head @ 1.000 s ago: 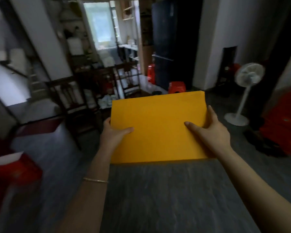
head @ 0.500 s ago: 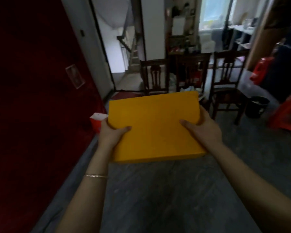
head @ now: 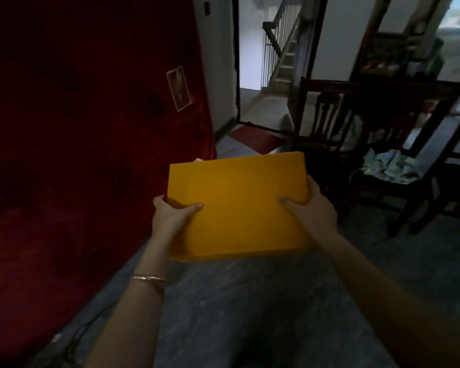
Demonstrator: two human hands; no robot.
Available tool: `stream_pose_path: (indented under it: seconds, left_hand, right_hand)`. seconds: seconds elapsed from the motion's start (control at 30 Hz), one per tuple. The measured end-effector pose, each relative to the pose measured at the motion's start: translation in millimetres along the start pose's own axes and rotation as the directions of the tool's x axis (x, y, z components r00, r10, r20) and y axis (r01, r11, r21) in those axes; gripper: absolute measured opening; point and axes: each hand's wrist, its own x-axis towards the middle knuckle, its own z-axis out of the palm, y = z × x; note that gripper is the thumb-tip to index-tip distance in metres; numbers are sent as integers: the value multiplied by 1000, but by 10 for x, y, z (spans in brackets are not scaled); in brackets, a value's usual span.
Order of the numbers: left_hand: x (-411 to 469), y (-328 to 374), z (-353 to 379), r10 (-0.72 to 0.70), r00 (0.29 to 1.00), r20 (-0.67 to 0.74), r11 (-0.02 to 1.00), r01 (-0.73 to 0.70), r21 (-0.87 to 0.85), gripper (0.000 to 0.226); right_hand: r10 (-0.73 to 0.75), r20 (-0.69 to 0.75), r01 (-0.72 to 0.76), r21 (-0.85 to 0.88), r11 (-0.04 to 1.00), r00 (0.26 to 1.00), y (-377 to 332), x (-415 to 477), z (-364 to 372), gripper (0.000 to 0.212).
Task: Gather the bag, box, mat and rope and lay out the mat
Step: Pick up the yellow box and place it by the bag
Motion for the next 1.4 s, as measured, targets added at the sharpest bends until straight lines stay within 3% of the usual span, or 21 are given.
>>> stream_pose_path:
  seconds: [0.5,0.87,1.1,1.4]
  left_hand:
    - [2484,-83,201,-204,970,-129,978,208,18,107]
    - [4158,-401,558,-375,895,-240,924,381,-23,107]
    - [5079,-1147,775,-478,837,-266,868,496,-1,109]
    - [6137,-2404,817,-562,760,-325,811,583,-39,105]
  right_hand:
    - [-41,235,44,-5,999,971,-571,2433,1677,99]
    - [19,400,41,-140,989,916,-775,4226,2982,103]
    - [133,466,-17,-245,969,875,-507,4861,4095,104]
    - [129,579,43,-273,961,805,-228,5464,5707,103]
